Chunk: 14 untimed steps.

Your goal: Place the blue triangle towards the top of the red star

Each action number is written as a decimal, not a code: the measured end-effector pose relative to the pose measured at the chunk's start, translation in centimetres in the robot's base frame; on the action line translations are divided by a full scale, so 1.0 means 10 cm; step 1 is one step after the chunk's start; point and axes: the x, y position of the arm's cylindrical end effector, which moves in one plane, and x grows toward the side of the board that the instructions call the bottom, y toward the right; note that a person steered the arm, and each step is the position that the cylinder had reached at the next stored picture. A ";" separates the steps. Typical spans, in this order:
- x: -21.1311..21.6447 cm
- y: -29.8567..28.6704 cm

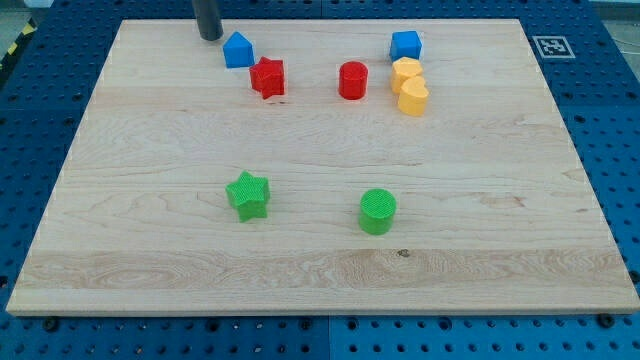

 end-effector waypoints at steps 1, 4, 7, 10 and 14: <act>0.00 -0.06; 0.01 -0.12; 0.25 -0.13; 0.32 0.29; 0.32 0.86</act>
